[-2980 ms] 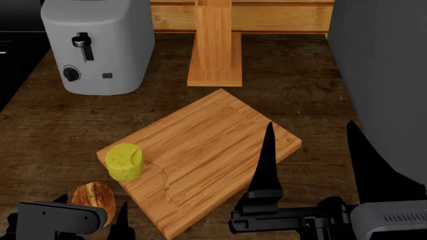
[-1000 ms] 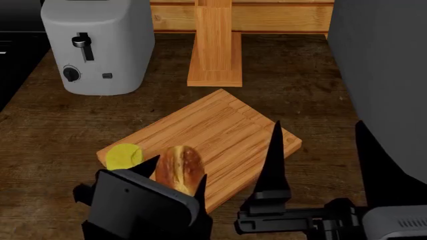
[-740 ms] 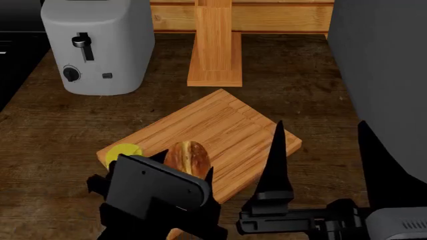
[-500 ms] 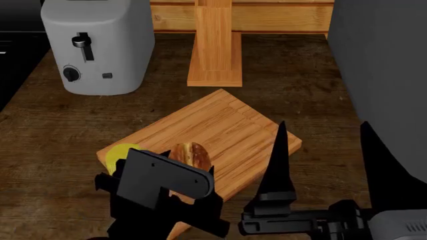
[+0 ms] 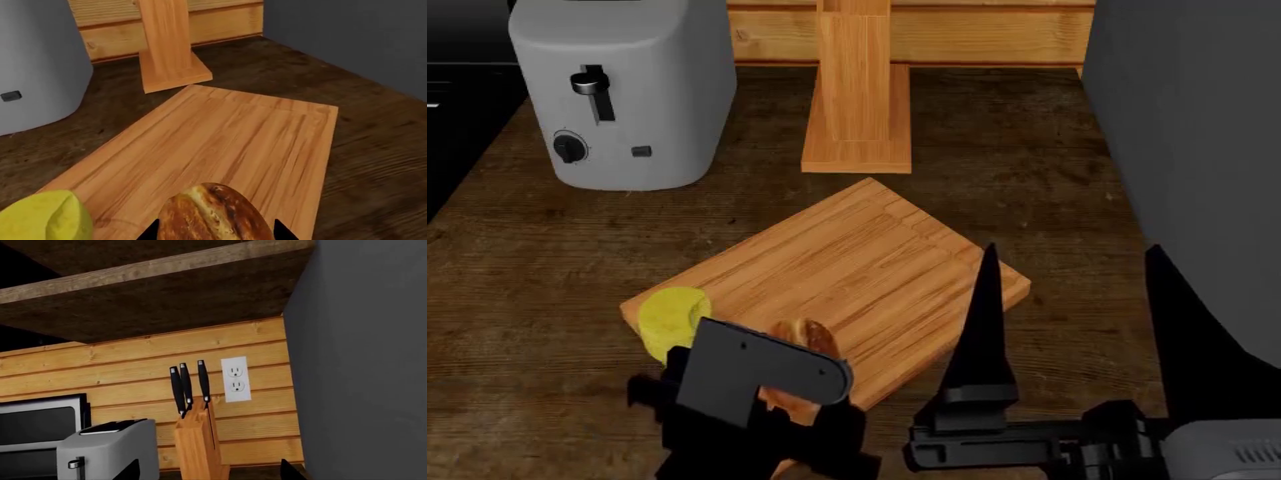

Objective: Place the bread and cheese on the cutting board.

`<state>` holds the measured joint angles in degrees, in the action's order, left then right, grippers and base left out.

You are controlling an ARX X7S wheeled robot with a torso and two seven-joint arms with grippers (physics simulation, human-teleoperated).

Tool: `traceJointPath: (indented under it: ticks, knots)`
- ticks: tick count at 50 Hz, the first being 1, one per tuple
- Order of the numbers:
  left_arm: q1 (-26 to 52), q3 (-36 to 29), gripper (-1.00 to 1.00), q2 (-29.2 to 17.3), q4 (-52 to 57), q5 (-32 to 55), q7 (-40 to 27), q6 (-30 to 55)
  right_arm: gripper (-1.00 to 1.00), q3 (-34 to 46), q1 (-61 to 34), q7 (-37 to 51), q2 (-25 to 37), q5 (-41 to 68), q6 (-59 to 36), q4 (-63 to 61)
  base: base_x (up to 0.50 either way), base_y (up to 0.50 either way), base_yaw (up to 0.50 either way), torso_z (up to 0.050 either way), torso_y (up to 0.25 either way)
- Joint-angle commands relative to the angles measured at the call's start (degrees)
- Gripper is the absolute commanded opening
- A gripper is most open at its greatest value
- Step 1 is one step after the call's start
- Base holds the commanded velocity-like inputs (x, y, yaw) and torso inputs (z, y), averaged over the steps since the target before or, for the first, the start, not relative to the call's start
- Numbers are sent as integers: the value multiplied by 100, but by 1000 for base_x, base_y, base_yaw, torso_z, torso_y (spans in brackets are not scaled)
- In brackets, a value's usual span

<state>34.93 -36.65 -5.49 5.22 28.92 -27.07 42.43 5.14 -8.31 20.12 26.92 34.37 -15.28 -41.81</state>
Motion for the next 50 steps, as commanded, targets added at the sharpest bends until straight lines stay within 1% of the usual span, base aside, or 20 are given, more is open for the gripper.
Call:
traceJointPath:
  ticks: [1, 16, 20, 21, 33, 42, 50]
  knots:
    - [-56, 102, -100, 72, -365, -82, -4, -263, 100, -72, -23, -115, -94, -194, -24, 9, 0, 0, 0, 0, 0]
    - [-120, 22, -100, 49, -649, -34, 5, -436, 100, -53, -35, -84, -70, -183, -34, -5, 1, 0, 0, 0, 0]
    - [-139, 46, -100, 26, -576, 0, -50, -452, 100, -39, -41, -76, -67, -184, -38, -11, 0, 0, 0, 0, 0]
    - [-140, 27, 100, 14, -538, -12, -68, -450, 100, -33, -41, -76, -68, -190, -36, -7, 0, 0, 0, 0, 0]
    - [-122, -16, 100, -29, -353, 54, -165, -418, 100, -17, -48, -80, -56, -183, -11, 15, 0, 0, 0, 0, 0]
    - [-102, -8, 100, -224, 890, 218, -554, 23, 100, -13, -51, -45, -35, -164, -33, -30, 0, 0, 0, 0, 0]
    - [16, 20, 100, -293, 1690, 352, -878, 419, 100, -34, -29, -35, -17, -136, -12, -54, 0, 0, 0, 0, 0]
